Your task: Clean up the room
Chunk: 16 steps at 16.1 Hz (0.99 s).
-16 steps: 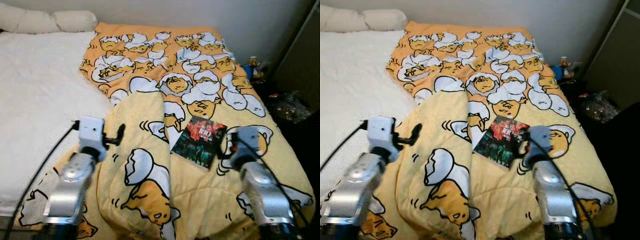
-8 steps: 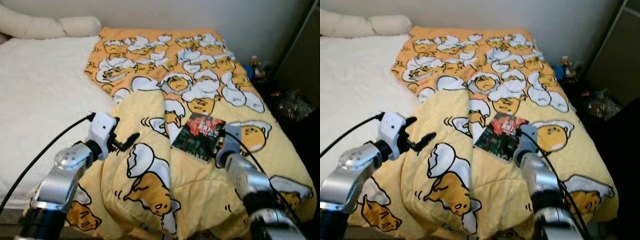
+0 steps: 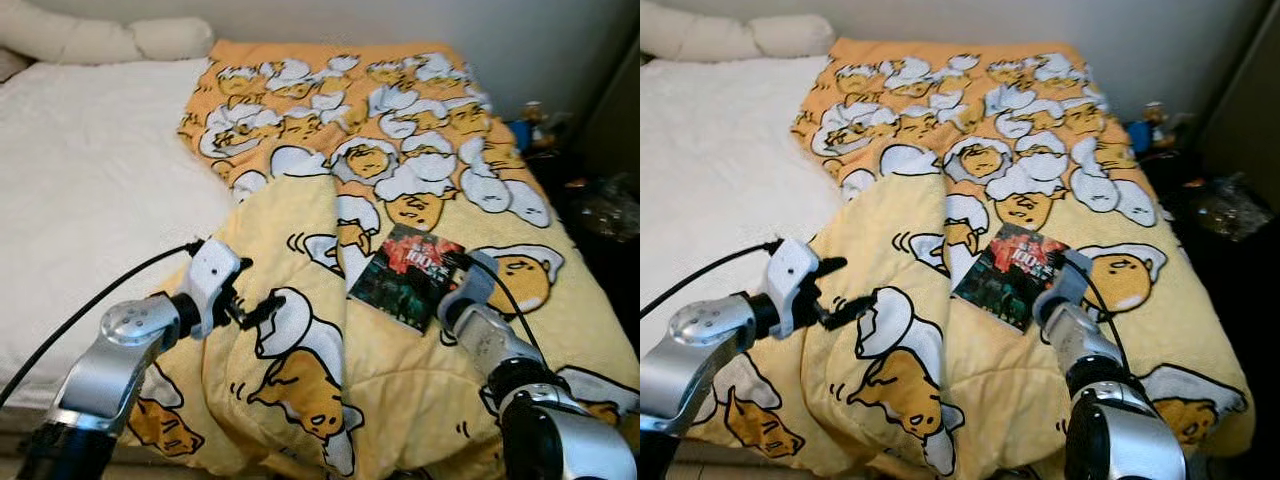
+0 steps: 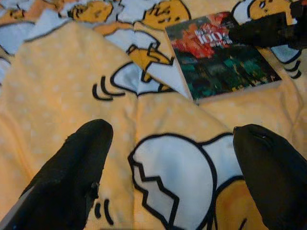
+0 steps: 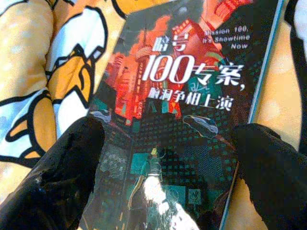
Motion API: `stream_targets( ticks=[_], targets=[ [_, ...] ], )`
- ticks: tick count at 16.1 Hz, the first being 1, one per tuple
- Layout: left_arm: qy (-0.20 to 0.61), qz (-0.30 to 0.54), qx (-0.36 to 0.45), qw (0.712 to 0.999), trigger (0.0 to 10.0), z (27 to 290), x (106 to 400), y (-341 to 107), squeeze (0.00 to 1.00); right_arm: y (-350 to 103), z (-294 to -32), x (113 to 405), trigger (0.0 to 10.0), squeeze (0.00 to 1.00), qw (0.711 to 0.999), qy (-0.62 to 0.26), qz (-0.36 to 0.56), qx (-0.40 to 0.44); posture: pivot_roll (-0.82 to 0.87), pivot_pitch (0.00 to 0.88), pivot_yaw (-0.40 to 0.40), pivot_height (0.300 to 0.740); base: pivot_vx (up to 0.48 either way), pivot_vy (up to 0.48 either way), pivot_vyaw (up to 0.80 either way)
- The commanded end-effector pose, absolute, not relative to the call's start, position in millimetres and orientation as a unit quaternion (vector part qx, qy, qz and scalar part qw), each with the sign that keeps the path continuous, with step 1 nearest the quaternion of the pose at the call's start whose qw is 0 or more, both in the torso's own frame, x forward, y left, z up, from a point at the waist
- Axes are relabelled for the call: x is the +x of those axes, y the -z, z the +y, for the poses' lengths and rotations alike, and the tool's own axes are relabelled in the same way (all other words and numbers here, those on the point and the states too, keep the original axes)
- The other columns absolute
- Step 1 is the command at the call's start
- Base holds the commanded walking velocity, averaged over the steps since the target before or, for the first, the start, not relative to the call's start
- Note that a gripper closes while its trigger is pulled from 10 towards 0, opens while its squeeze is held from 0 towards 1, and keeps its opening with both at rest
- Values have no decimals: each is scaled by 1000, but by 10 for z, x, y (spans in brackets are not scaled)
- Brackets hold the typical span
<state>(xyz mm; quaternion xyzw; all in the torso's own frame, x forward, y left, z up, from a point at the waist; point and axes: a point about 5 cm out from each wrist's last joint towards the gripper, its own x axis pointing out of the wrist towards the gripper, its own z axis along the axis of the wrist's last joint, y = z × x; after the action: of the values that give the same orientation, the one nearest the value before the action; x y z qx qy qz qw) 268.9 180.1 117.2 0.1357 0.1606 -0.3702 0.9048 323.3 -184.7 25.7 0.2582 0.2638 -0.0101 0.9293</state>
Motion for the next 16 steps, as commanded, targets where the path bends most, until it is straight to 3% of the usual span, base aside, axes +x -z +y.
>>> stream_targets(
  ticks=[1, 9, 13, 16],
  targets=[
    [382, 162, 141, 899, 10000, 1801, 2654, -1212, 765, -263, -1855, 3247, 10000, 0, 927, 13, 266, 264, 166, 0, 44, 740, 0, 0, 0],
    [379, 183, 139, 896, 10000, 1833, 2495, -1213, 769, -283, -1983, 3266, 10000, 0, 919, 42, 288, 266, 210, 0, -40, 740, 0, 0, 0],
    [380, 183, 123, 898, 10000, 1765, 2401, -1221, 769, -343, -2121, 3280, 10000, 0, 908, 52, 279, 308, 208, 0, -98, 740, 0, 0, 0],
    [388, 189, 125, 894, 10000, 1737, 2365, -1198, 769, -350, -2078, 3282, 10000, 0, 897, 29, 283, 338, 207, 0, -108, 740, 0, 0, 0]
  ],
)
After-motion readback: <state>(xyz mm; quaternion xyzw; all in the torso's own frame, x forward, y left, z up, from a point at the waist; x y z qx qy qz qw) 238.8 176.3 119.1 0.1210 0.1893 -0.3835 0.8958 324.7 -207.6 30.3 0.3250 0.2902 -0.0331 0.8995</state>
